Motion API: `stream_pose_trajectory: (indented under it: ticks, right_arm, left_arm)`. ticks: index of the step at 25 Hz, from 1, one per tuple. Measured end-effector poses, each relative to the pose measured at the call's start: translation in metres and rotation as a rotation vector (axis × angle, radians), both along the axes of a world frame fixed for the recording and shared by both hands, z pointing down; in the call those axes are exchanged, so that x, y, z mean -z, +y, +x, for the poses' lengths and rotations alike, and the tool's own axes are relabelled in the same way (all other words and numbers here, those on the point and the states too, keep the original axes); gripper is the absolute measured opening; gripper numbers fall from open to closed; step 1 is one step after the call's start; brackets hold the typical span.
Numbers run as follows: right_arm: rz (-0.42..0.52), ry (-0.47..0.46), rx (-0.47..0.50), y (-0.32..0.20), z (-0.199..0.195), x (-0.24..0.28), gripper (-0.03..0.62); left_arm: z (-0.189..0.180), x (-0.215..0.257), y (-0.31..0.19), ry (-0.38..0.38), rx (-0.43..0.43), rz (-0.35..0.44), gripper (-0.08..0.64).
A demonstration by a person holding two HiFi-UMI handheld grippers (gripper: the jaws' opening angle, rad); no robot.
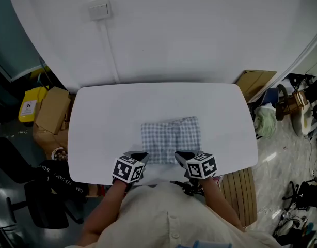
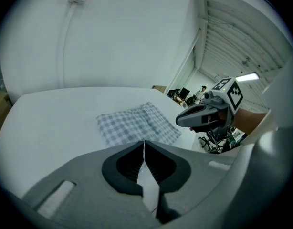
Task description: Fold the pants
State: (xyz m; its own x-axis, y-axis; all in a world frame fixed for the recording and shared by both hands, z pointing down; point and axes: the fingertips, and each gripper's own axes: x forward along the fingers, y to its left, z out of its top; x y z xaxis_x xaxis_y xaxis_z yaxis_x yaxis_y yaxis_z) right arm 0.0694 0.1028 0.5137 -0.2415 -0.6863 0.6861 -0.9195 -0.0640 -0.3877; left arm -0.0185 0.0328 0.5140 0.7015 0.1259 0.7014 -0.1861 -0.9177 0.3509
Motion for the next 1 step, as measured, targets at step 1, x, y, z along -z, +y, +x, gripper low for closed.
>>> stream_pose_trajectory:
  ticks: [1]
  right_arm:
    - [0.003, 0.0, -0.002, -0.0024, -0.0023, 0.0007, 0.015]
  left_arm:
    - [-0.0037, 0.0005, -0.0024, 0.003, 0.003, -0.001, 0.018]
